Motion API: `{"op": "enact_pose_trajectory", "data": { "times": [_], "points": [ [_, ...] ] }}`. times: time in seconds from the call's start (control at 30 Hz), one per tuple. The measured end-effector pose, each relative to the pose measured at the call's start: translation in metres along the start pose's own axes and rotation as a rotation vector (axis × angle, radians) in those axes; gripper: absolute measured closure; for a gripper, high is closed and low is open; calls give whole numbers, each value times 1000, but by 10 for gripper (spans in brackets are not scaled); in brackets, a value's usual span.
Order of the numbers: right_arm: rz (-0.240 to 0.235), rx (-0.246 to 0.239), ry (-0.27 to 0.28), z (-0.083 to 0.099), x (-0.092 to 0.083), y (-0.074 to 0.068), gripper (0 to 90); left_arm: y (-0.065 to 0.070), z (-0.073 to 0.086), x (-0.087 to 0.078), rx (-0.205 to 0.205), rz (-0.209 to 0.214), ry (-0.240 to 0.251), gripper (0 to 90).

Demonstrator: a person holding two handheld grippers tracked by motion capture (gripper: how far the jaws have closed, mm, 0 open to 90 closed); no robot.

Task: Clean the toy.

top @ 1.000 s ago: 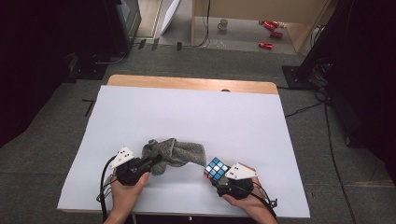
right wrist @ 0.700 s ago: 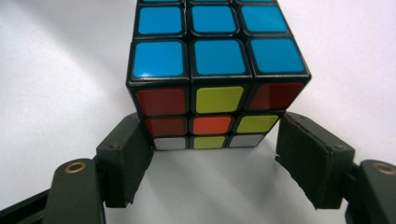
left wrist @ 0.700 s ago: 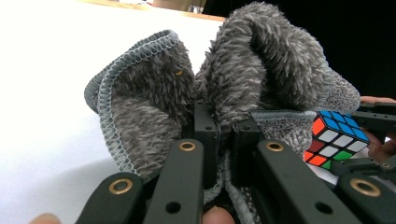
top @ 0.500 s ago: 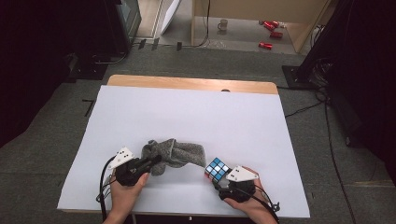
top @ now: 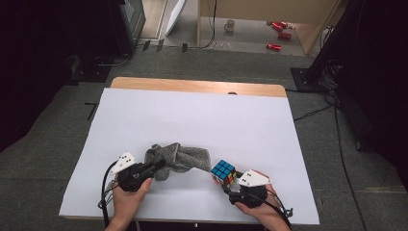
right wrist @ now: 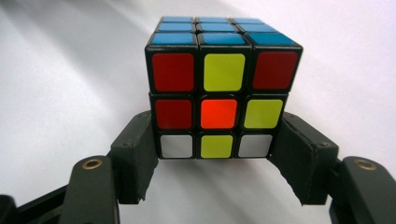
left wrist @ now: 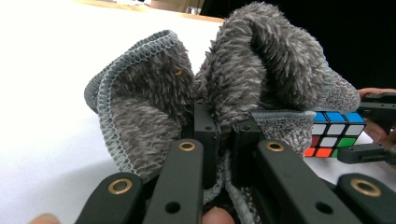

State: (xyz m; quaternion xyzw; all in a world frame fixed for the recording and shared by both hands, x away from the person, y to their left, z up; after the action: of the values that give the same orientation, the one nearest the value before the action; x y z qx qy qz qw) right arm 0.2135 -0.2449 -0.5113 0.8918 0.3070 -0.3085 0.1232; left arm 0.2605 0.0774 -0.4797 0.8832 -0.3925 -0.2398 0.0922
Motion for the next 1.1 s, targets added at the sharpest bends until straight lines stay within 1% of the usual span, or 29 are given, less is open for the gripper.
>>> {"op": "enact_pose_trajectory", "data": {
  "times": [0.3,0.57,0.77,0.83,0.97,1.1],
  "points": [
    [-3,-3,27,-6,-10,1,349,0,0,-1,1,-1,0,855],
    [-9,-4,40,-5,-8,2,349,1,1,0,0,3,-2,854],
    [-1,-7,27,-1,-6,3,349,1,1,0,3,4,-3,853],
    [1,0,13,3,-3,5,349,2,1,0,5,6,-3,853],
    [3,7,2,8,1,7,349,2,1,0,6,8,0,853],
    [0,9,5,10,1,8,349,2,1,-1,8,10,-1,853]
  ]
}}
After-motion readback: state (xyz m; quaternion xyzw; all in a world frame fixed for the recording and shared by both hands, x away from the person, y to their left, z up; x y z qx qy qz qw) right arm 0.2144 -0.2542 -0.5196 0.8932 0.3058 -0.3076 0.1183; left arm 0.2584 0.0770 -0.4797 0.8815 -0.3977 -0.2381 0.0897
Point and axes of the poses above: each handheld gripper's, and its own axes: x roughly forward along the jaws, z roughly out of its underside, y roughly to its right, the point moved 4 cm from there along x, roughly forward along the jaws, and after that the axes turned 2 degrees about z, right-handed, at the moved point
